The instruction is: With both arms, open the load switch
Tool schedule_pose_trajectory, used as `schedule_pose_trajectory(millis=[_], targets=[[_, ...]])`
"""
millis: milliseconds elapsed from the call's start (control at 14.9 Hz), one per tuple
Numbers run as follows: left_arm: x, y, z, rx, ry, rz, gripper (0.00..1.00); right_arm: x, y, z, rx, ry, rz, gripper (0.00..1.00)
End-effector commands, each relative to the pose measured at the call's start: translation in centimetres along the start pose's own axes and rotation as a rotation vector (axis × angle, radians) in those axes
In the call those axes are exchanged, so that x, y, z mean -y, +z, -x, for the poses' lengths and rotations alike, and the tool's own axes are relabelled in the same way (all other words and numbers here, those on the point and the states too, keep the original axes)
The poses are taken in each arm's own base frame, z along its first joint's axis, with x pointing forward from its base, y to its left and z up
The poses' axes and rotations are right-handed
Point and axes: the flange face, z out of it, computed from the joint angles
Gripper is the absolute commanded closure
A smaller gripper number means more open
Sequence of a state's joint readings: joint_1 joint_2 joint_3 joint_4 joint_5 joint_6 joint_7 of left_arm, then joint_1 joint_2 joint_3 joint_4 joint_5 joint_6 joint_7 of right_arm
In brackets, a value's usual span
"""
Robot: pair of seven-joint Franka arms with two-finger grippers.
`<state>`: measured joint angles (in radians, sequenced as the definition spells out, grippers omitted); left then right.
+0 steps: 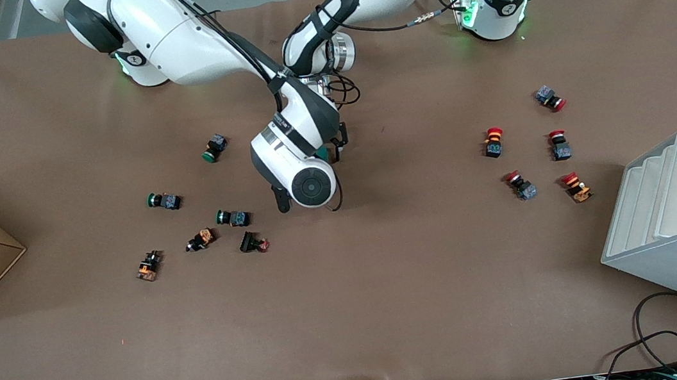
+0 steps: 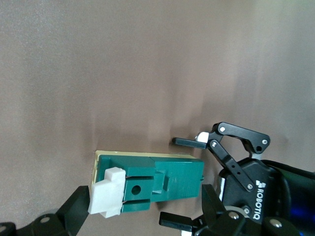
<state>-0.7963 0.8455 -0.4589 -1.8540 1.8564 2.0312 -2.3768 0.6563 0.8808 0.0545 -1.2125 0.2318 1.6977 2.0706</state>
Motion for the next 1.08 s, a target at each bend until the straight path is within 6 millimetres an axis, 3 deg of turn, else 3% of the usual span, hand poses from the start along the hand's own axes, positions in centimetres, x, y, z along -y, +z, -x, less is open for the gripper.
schedule_pose_trajectory(millis=[0,1008], targets=[[0.2,0.3,2.9,0.033,0.014,0.002,0.01,-0.4,-0.2,0.6,0.028,-0.022,0.039,0.0],[0.2,0.5,3.1,0.035,0.013,0.0,0.01,-2.4,0.9,1.5,-0.017,-0.056,0.139,0.0]])
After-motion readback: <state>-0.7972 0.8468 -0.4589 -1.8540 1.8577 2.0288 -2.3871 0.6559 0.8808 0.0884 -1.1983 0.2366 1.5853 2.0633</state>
